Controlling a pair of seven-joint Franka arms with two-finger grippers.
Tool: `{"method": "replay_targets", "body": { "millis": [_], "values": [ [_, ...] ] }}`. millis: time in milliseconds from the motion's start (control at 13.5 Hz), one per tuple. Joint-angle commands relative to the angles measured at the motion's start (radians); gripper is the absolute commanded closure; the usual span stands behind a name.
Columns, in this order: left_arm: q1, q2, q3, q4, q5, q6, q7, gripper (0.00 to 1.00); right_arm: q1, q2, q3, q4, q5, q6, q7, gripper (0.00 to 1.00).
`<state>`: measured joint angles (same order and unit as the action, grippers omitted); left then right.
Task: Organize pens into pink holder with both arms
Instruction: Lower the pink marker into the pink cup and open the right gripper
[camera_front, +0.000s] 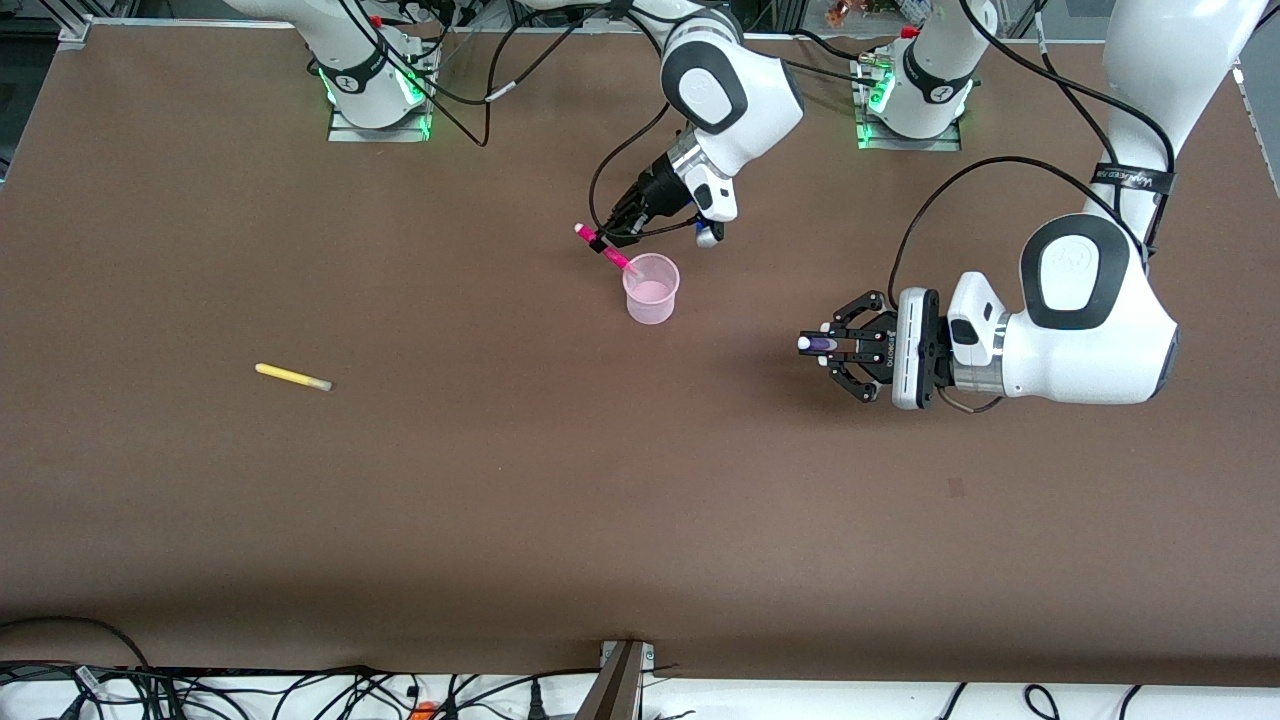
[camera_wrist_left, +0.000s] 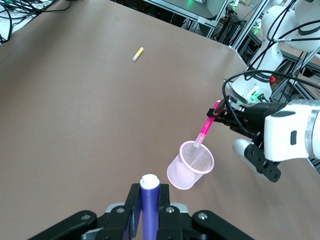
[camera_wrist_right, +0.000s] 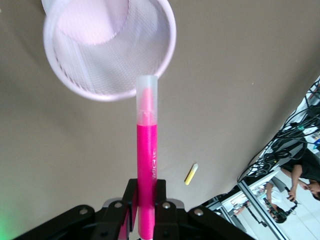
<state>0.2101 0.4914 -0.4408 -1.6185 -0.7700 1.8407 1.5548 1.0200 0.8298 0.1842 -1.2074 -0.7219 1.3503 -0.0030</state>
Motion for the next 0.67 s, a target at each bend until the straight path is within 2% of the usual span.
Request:
{"method": "replay_targets", "body": {
  "millis": [0, 594],
  "values": [
    [0.005, 0.016, -0.003, 0.025, -0.028, -0.024, 0.030, 1.00, 0.046, 0.026, -0.049, 0.046, -0.022, 0.015, 0.011, 1.00],
    [0.008, 0.021, -0.004, 0.026, -0.029, -0.024, 0.030, 1.00, 0.052, 0.052, -0.063, 0.046, -0.022, 0.050, 0.063, 1.00]
  ]
}}
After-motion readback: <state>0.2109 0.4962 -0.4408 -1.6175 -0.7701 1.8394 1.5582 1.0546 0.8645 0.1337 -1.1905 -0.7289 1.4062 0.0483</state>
